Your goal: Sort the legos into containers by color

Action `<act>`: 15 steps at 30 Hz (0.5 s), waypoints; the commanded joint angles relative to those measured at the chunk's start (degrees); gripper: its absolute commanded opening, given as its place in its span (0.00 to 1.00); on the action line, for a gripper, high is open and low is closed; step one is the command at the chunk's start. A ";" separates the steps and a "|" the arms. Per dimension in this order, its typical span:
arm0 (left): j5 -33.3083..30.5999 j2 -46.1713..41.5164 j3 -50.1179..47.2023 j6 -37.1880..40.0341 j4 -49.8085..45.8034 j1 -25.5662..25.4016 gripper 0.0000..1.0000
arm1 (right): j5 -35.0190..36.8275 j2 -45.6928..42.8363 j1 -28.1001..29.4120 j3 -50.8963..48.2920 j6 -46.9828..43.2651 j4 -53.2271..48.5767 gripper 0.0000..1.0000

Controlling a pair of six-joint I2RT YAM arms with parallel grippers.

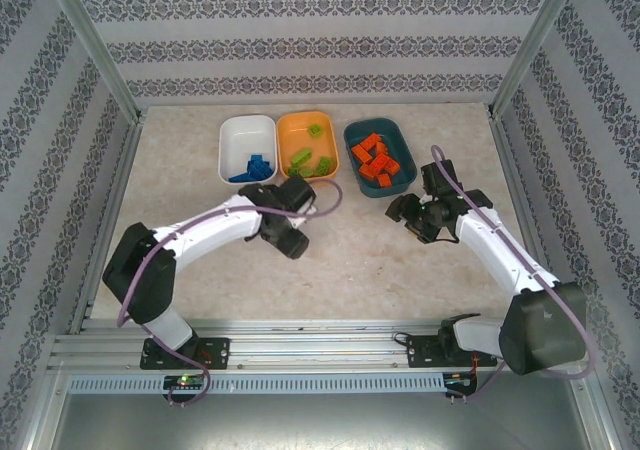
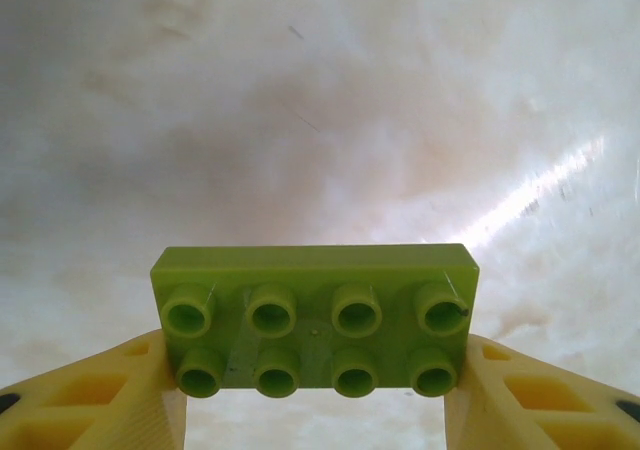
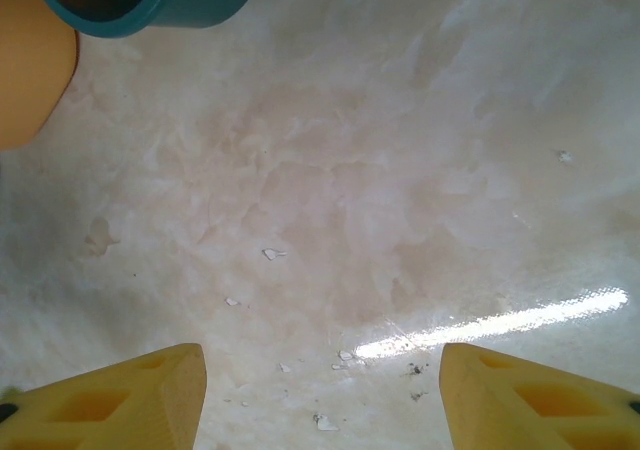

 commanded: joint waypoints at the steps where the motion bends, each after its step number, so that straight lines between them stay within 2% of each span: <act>1: -1.10 -0.79 5.70 1.72 -5.13 5.13 0.59 | -0.59 0.81 1.08 1.18 0.00 0.55 0.63; 7: 2.39 4.58 19.00 1.15 -6.97 13.46 0.59 | -0.51 0.64 2.49 1.37 -0.09 -0.21 0.63; 15: 6.35 12.03 31.37 -2.89 -7.21 16.33 0.59 | 0.34 -2.43 5.88 -1.87 1.24 -1.92 0.64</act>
